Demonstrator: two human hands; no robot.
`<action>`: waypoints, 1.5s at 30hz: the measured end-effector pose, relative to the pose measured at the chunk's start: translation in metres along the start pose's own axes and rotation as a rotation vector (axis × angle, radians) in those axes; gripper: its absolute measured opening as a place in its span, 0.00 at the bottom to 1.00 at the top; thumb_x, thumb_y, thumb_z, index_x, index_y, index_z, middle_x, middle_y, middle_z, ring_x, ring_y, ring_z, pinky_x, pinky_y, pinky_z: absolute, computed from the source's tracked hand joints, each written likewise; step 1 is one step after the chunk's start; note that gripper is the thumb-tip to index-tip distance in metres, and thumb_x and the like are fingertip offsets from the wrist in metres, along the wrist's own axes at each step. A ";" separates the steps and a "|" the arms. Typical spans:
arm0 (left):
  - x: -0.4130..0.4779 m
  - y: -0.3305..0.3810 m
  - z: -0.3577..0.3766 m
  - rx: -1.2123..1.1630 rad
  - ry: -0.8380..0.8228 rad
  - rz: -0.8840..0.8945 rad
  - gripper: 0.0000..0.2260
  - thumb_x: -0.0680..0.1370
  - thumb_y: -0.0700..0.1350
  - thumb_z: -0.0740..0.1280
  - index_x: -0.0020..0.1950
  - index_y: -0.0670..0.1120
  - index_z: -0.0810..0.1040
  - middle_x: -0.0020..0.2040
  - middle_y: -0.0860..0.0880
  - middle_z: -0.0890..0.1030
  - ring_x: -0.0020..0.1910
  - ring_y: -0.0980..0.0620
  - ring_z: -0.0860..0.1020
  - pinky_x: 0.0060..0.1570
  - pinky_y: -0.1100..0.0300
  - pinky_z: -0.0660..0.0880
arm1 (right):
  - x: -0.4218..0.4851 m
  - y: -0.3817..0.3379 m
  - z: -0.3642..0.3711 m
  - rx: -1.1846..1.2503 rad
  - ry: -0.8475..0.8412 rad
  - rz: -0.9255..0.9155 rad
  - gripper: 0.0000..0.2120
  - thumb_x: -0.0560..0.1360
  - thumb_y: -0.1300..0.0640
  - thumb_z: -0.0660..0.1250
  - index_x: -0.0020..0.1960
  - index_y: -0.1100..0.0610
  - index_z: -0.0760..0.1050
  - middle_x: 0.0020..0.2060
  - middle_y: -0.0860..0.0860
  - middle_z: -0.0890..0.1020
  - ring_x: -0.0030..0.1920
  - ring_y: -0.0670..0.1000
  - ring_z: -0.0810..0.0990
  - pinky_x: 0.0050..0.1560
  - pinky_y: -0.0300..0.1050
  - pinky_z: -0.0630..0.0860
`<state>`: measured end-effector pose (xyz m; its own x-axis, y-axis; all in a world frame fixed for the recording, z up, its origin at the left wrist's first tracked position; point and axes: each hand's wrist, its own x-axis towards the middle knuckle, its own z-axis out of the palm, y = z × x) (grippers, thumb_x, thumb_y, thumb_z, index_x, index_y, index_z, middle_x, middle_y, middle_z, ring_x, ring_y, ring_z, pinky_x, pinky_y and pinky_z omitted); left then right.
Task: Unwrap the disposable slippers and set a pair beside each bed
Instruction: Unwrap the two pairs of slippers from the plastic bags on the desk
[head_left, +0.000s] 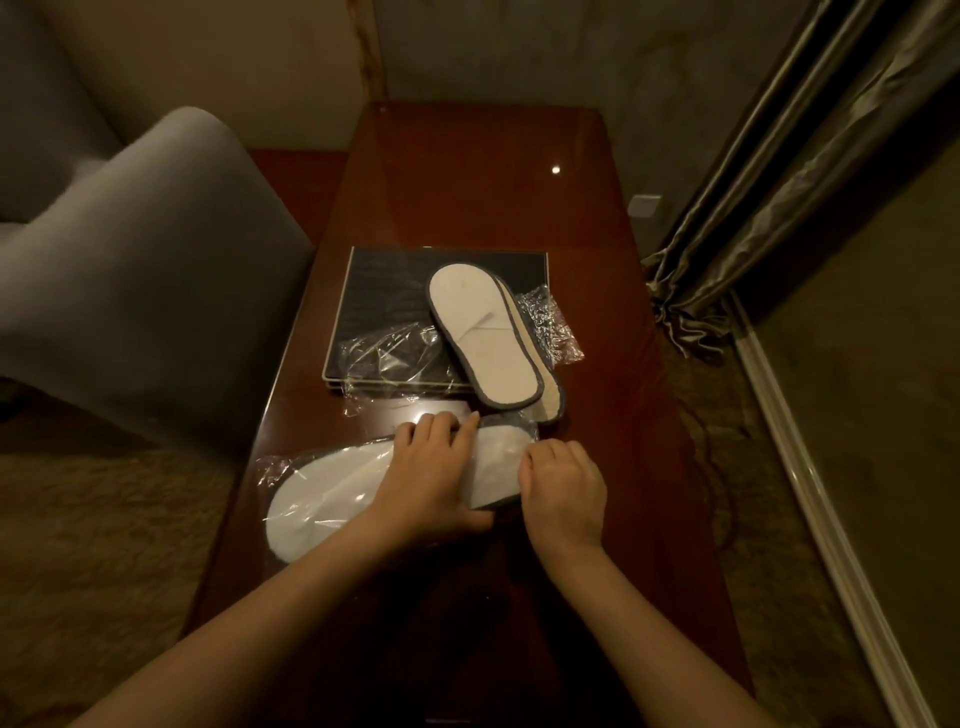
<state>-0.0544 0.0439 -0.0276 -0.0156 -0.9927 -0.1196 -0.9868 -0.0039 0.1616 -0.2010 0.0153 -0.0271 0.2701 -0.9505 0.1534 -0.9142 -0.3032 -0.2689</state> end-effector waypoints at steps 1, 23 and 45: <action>-0.001 0.000 -0.002 -0.002 0.001 -0.002 0.50 0.60 0.69 0.64 0.76 0.46 0.54 0.65 0.46 0.67 0.64 0.47 0.64 0.67 0.51 0.59 | 0.000 -0.001 -0.003 -0.020 0.019 -0.020 0.05 0.65 0.64 0.74 0.34 0.58 0.80 0.29 0.52 0.81 0.31 0.52 0.79 0.30 0.45 0.76; -0.006 -0.021 -0.058 -0.194 0.245 -0.046 0.49 0.59 0.67 0.66 0.74 0.46 0.60 0.64 0.45 0.69 0.63 0.47 0.67 0.64 0.51 0.64 | 0.025 0.032 -0.058 1.011 -0.253 0.461 0.09 0.78 0.60 0.61 0.46 0.64 0.79 0.29 0.52 0.80 0.23 0.43 0.76 0.26 0.33 0.73; -0.008 -0.037 -0.077 -0.104 0.189 0.042 0.49 0.62 0.65 0.71 0.76 0.48 0.54 0.69 0.46 0.65 0.65 0.48 0.64 0.67 0.51 0.62 | 0.053 0.011 -0.074 0.654 0.246 0.132 0.05 0.74 0.56 0.66 0.49 0.50 0.74 0.43 0.46 0.77 0.39 0.40 0.75 0.37 0.31 0.70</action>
<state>-0.0054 0.0432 0.0428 -0.0160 -0.9971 0.0739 -0.9638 0.0350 0.2642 -0.2191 -0.0330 0.0484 0.0230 -0.9625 0.2702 -0.5445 -0.2387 -0.8041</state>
